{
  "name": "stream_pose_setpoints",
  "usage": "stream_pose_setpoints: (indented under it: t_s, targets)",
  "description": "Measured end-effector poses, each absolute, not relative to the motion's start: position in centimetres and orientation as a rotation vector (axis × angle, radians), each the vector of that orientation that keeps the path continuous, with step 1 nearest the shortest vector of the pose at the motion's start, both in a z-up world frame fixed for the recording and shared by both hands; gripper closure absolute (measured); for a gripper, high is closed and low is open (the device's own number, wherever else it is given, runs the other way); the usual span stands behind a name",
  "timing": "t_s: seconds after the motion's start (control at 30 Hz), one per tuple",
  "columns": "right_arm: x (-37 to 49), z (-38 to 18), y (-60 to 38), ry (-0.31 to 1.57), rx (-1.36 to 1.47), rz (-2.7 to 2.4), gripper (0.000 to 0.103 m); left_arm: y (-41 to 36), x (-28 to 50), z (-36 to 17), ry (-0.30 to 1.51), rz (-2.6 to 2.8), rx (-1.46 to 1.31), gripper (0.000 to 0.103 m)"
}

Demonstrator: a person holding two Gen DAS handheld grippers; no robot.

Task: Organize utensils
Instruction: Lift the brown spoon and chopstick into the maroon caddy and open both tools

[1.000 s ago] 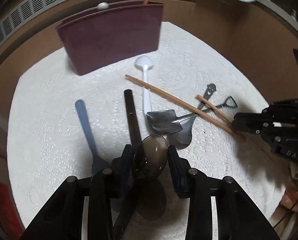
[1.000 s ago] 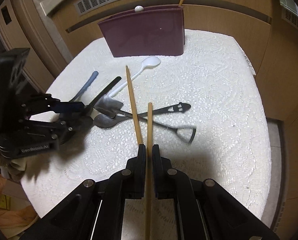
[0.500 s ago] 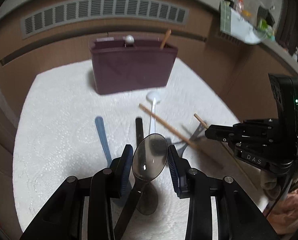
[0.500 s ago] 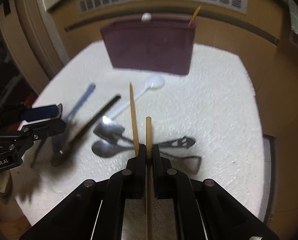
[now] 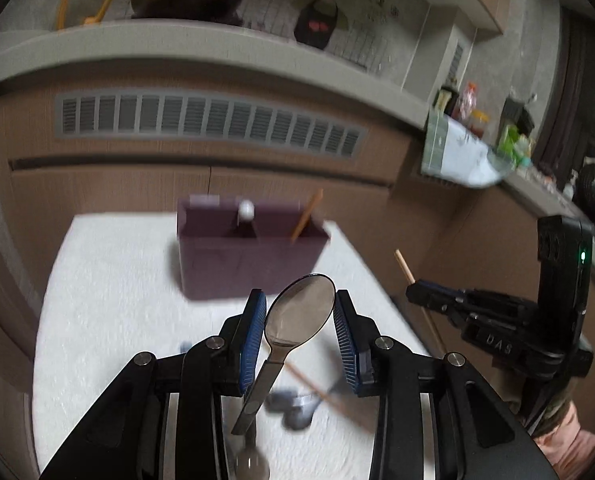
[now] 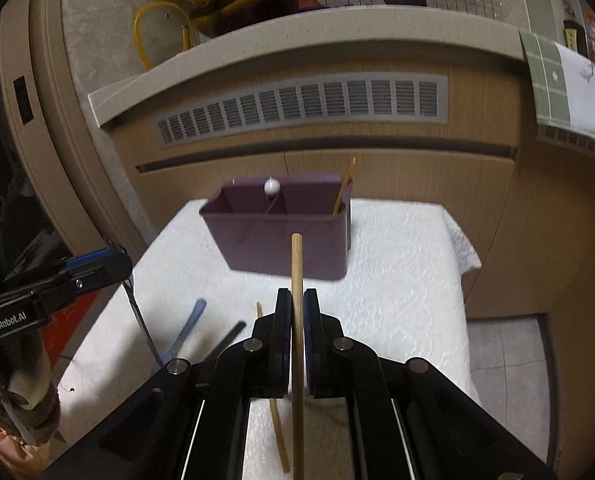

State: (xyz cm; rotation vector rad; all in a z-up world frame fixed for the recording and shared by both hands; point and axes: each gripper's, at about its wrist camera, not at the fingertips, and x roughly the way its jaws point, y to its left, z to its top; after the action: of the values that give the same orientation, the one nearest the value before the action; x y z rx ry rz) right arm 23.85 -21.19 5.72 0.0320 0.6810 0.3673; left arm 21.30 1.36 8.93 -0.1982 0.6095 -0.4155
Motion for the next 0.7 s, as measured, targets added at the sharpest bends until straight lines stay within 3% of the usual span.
stream_pose_setpoints:
  t_s: [0.23,0.33,0.7]
  targets:
    - [28.0,15.6,-21.1,0.354,0.081,0.395,0.097,2.9,27.1,16.4,0.423,-0.443,-0.246,0.067]
    - [30.9,17.3,-20.5,0.294,0.111,0.411,0.097,3.7,29.7,17.6,0.393,-0.442,-0.273,0.067]
    - [40.3,13.8,-16.6,0.317,0.087,0.440,0.097,5.6,38.7,15.2,0.446,-0.467,-0.338,0.067]
